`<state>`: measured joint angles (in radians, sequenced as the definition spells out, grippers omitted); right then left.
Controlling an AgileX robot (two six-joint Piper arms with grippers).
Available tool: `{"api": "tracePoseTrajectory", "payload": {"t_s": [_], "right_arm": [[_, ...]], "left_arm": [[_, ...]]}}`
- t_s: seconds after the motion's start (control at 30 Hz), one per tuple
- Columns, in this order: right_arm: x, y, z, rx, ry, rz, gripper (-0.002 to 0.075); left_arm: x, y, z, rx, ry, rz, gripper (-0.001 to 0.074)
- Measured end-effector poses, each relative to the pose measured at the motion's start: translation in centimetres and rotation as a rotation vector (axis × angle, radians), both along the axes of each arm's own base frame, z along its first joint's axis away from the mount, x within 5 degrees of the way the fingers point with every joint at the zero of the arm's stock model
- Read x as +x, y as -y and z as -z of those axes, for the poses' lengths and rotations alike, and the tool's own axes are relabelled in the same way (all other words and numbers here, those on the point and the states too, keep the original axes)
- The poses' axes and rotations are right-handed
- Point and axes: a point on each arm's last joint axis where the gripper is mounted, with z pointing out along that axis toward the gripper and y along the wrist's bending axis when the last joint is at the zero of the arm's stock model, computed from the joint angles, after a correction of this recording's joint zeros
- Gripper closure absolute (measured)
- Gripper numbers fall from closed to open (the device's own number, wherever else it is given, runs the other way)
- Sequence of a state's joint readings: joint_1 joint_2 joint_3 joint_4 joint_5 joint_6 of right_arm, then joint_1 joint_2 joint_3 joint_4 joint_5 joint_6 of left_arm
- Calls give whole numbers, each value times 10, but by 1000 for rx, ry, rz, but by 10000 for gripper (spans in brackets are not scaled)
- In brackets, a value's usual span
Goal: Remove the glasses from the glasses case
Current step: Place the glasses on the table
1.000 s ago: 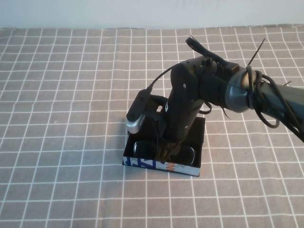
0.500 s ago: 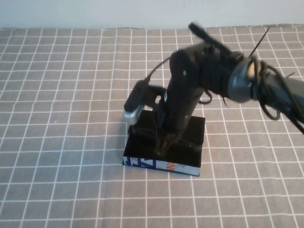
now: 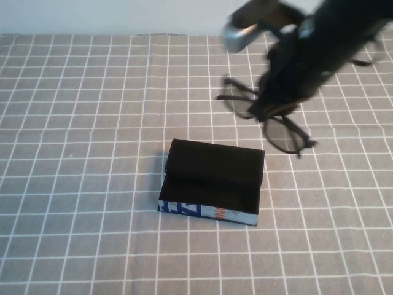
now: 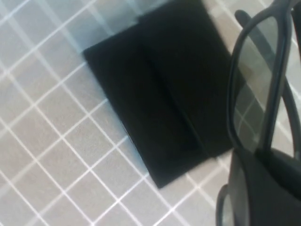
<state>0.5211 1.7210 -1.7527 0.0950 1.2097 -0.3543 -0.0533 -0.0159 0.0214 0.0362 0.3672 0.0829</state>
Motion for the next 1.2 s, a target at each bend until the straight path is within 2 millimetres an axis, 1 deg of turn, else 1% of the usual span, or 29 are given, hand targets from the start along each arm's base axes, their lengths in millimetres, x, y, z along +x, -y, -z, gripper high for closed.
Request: {"api": "tracePoseTrajectory", "payload": {"t_s": [0.07,0.1,0.2,0.27,0.37,0.47,0.57,0.83,0.93,1.07,1.13,1.2], "right_arm": [[-5,19,-1,51,-7,118,724],[-10,27,2,78,-12,179,724],[-24,43,18,150,-29,327,724],[-35,49,35,199,-51,418,724],[-48,56,67,244,-98,535,724],[-54,61,96,265,-116,610,724],[-58,64,117,286,-114,659,724],[-47,60,148,261,-151,704,723],[-44,59,157,244,-170,712,695],[-42,58,158,244,-170,713,590],[-42,58,154,239,-170,706,550],[-42,58,144,237,-159,691,533]], "left_arm": [[0,0,0,0,0,0,739],[0,0,0,0,0,0,739],[0,0,0,0,0,0,739],[0,0,0,0,0,0,739],[0,0,0,0,0,0,739],[0,0,0,0,0,0,739],[0,0,0,0,0,0,739],[0,0,0,0,0,0,740],[0,0,0,0,0,0,740],[0,0,0,0,0,0,739],[0,0,0,0,0,0,739],[0,0,0,0,0,0,739]]}}
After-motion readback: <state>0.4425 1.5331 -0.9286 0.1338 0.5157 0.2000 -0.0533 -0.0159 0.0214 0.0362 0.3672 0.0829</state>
